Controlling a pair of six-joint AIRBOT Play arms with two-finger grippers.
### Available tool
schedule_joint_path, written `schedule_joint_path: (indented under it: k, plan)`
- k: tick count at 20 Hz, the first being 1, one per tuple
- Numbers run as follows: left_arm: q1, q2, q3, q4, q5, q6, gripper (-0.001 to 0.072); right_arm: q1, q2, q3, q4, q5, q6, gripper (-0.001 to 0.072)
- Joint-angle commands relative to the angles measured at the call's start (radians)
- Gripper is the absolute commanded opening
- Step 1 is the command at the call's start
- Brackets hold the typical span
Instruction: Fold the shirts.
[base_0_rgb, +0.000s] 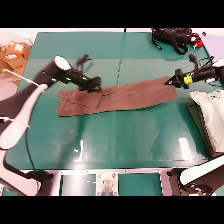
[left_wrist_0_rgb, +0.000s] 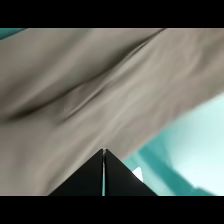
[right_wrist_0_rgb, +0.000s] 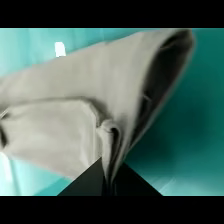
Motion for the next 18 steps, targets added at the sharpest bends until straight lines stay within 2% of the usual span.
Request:
schedule_joint_path:
  k: [1, 4, 6, 11, 13, 15, 18]
  plan:
    - [-0.175, -0.078, 0.001, -0.063, 0.264, 0.000, 0.0025, 0.042, 0.198, 0.005, 0.018, 0.085, 0.034, 0.0015]
    - [-0.276, -0.153, 0.001, -0.180, 0.408, 0.000, 0.0024, 0.089, 0.307, 0.005, 0.023, 0.136, 0.106, 0.0015]
    - [-0.310, -0.192, 0.008, -0.261, 0.458, 0.000, 0.0025, 0.117, 0.355, 0.005, 0.045, 0.159, 0.126, 0.0016]
    - [-0.318, -0.245, 0.089, -0.293, 0.438, 0.000, 0.0024, 0.146, 0.392, 0.004, 0.047, 0.162, 0.106, 0.0016]
    - [-0.298, -0.245, 0.119, -0.287, 0.355, 0.017, 0.0024, 0.146, 0.389, 0.002, 0.044, 0.150, 0.098, 0.0016]
    - [-0.246, -0.237, 0.172, -0.253, 0.186, 0.037, 0.0024, 0.146, 0.389, 0.000, 0.044, 0.148, 0.098, 0.0016]
    - [-0.120, -0.201, 0.268, -0.129, -0.081, 0.012, 0.0023, 0.169, 0.389, -0.002, 0.055, 0.128, 0.099, 0.0016]
